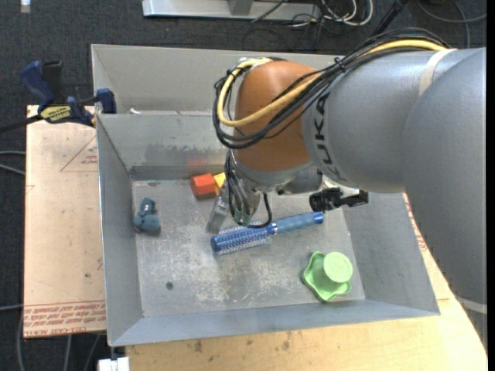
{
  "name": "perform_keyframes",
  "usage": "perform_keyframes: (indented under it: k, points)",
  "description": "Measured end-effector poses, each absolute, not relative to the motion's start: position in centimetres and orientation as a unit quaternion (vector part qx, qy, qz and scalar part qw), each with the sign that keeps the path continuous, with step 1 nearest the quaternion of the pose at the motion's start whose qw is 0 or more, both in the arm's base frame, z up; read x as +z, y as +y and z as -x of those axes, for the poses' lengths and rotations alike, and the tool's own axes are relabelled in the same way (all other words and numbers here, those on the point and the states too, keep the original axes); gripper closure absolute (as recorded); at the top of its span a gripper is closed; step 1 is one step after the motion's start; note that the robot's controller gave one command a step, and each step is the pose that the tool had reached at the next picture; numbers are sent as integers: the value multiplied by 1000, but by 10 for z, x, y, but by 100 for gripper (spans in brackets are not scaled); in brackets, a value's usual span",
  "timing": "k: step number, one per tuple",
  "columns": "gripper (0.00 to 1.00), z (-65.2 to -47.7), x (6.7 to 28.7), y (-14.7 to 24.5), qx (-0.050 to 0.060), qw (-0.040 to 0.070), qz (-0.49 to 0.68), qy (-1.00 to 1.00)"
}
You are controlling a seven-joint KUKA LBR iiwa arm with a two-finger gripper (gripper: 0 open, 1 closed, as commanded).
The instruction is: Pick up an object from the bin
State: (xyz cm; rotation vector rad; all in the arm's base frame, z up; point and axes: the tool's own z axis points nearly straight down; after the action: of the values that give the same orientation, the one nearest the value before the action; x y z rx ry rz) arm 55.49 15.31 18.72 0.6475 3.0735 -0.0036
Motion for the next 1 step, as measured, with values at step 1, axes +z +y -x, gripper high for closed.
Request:
perform_keyframes:
  k: [1]
  points:
    - [0, -555, 187, 156, 0, 0, -205, 979]
